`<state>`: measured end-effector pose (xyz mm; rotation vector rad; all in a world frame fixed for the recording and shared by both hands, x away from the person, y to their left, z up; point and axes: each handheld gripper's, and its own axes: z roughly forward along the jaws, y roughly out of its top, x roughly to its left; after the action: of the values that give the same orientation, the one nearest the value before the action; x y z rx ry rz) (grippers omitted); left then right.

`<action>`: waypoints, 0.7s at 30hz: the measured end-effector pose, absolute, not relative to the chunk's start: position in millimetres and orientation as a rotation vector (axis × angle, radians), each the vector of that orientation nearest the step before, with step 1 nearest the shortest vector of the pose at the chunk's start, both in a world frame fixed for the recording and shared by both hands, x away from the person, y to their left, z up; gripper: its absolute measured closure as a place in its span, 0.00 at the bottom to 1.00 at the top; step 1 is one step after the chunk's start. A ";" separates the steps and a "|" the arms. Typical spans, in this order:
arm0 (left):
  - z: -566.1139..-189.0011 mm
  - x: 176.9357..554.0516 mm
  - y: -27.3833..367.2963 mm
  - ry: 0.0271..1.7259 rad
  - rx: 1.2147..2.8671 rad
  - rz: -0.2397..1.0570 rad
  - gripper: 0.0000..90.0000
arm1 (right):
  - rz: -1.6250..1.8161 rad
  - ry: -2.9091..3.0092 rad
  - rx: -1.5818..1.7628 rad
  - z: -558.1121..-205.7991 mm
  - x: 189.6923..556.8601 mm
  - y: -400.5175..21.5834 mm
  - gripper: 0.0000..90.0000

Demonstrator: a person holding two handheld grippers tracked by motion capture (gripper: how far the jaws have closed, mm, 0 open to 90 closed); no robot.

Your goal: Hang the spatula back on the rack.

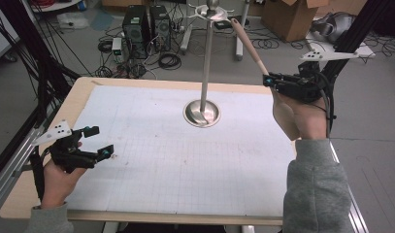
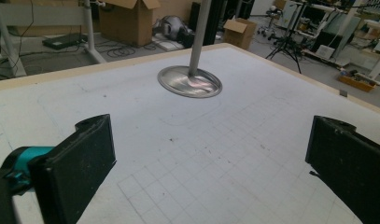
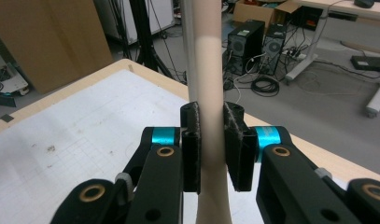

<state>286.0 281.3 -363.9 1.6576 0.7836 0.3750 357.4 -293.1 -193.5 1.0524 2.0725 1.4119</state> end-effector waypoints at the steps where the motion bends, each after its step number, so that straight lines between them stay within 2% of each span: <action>1: -363.9 286.1 281.7 0.782 1.661 0.375 0.02 | 1.415 2.073 1.056 -194.9 358.3 -292.4 0.87; 21: -365.5 283.4 283.5 0.788 1.658 0.373 0.02 | 1.374 2.137 1.066 -218.5 377.8 -274.1 0.87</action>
<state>283.4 283.5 -365.5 1.6575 0.7876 0.3733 377.8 -274.1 -218.5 1.0655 2.1373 1.3741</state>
